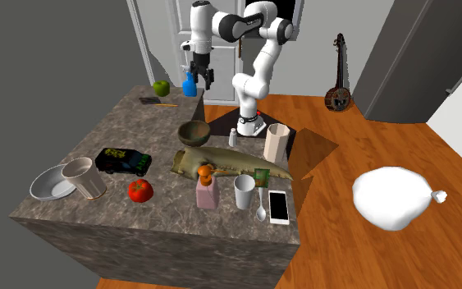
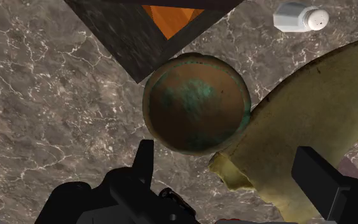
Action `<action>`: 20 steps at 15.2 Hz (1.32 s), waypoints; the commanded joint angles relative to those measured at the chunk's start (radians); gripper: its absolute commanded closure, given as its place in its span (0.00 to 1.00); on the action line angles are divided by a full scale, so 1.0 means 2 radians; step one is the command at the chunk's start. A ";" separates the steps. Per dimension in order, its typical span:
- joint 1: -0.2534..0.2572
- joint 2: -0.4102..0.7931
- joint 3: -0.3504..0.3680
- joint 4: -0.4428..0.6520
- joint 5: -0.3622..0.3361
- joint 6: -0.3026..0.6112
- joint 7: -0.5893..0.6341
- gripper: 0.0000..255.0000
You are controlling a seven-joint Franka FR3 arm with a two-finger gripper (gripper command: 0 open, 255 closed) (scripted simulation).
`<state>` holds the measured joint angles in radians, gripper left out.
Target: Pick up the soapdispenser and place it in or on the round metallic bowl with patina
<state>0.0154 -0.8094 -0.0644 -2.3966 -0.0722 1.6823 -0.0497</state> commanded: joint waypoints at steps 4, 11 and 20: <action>0.014 0.040 0.015 0.009 0.018 0.028 0.016 0.00; 0.042 0.141 0.050 0.048 0.055 0.086 0.049 0.00; 0.071 0.282 0.090 0.136 0.084 0.138 0.085 0.00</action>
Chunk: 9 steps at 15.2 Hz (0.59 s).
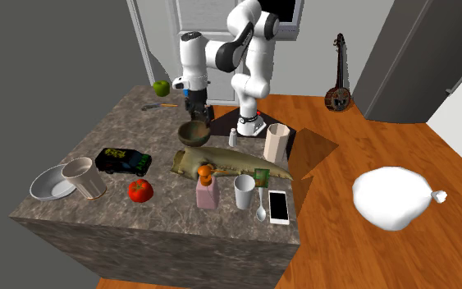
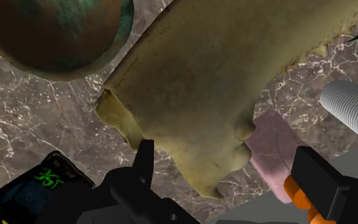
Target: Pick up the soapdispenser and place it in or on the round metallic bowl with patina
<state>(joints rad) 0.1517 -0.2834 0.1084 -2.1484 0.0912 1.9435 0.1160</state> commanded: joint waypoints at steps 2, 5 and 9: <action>0.008 0.052 0.012 0.038 0.005 0.015 0.011 0.00; 0.017 0.101 0.023 0.080 0.007 0.023 0.023 0.00; 0.030 0.169 0.037 0.144 0.006 0.028 0.039 0.00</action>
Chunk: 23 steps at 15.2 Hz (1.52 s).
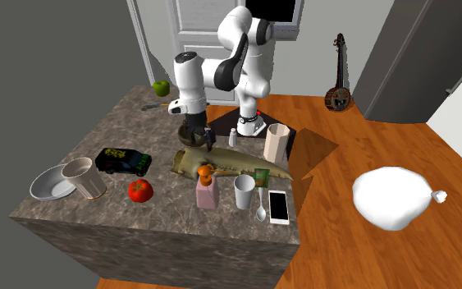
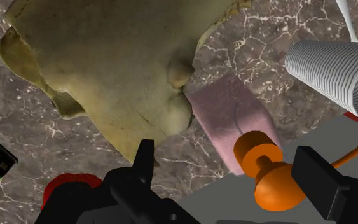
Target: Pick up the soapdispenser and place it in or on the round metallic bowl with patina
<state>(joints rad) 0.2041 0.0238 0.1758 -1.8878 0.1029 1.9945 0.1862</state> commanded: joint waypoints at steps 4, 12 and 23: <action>0.019 0.086 0.015 0.090 -0.006 -0.001 0.021 0.00; 0.031 0.138 0.020 0.118 -0.012 0.022 0.031 0.00; 0.033 0.144 0.020 0.110 -0.013 0.037 0.032 1.00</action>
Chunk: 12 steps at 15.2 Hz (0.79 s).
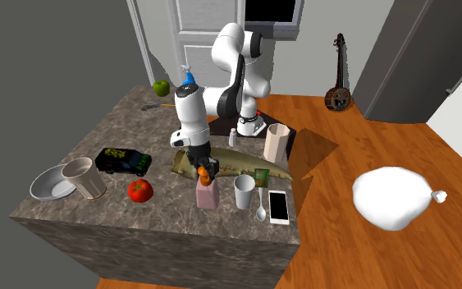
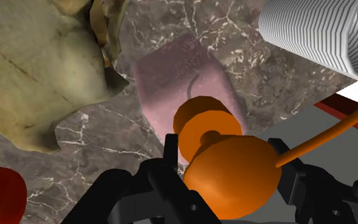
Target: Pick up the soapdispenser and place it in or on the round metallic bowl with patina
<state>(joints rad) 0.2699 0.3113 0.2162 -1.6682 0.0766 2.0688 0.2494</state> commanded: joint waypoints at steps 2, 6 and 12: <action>0.000 0.000 0.000 0.000 0.000 0.000 0.000 1.00; 0.000 0.000 0.000 0.000 0.000 0.000 0.000 1.00; 0.000 -0.005 0.000 0.014 0.000 -0.018 0.002 1.00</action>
<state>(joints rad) 0.2691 0.3078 0.2161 -1.6460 0.0766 2.0431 0.2504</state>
